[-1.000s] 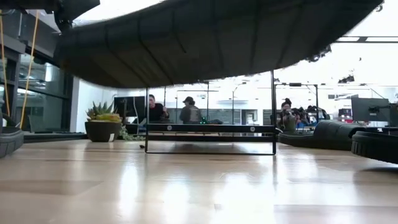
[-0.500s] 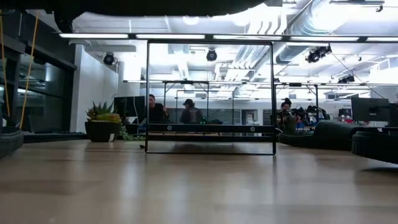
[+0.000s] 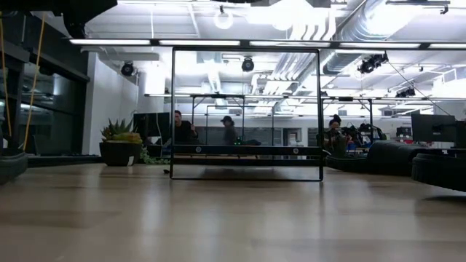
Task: Pick and place slides into the shelf
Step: Put the bottom center black slide on the shelf
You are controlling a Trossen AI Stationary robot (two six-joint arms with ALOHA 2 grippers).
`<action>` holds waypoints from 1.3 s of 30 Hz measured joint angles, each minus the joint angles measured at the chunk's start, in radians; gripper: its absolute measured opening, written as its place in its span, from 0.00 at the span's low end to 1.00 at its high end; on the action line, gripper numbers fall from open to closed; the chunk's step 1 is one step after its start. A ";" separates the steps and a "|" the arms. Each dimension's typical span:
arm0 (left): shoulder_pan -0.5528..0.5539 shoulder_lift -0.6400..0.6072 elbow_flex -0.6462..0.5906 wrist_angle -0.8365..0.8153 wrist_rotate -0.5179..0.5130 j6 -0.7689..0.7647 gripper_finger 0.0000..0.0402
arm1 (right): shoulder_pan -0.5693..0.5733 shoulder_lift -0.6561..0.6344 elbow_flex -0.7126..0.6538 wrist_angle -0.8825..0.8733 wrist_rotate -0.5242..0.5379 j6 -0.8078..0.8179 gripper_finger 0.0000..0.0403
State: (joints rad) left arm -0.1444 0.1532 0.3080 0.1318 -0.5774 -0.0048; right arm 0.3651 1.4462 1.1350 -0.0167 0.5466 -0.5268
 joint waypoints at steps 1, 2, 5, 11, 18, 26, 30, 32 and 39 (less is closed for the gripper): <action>0.000 0.000 0.000 0.000 0.000 0.000 0.46 | -0.017 -0.005 -0.003 -0.002 -0.009 -0.011 0.00; 0.000 0.000 0.000 0.000 0.000 0.000 0.46 | -0.034 -0.007 -0.003 -0.008 -0.019 -0.016 0.00; 0.000 0.000 0.000 0.000 0.000 0.000 0.46 | -0.088 -0.009 -0.004 -0.064 -0.049 -0.017 0.00; 0.000 0.000 0.000 -0.004 -0.018 0.000 0.46 | -0.234 -0.009 -0.005 -0.118 -0.243 0.019 0.00; 0.000 0.000 0.000 -0.048 -0.018 -0.009 0.46 | -0.374 -0.009 -0.005 -0.123 -0.383 -0.018 0.00; 0.000 0.000 0.000 -0.066 -0.018 -0.027 0.46 | -0.490 -0.008 -0.005 -0.168 -0.505 -0.044 0.00; 0.000 0.000 0.000 -0.075 -0.019 -0.027 0.46 | -0.548 -0.019 -0.120 0.024 -0.545 -0.090 0.00; 0.000 0.000 0.000 -0.074 -0.019 -0.028 0.46 | -0.592 -0.036 -0.222 0.175 -0.540 -0.105 0.00; 0.000 0.000 0.000 -0.074 -0.024 -0.029 0.46 | -0.729 -0.141 -0.489 0.592 -0.741 -0.103 0.00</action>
State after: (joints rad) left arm -0.1443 0.1528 0.3080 0.0582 -0.6010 -0.0334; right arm -0.3638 1.3052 0.6461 0.5753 -0.1945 -0.6298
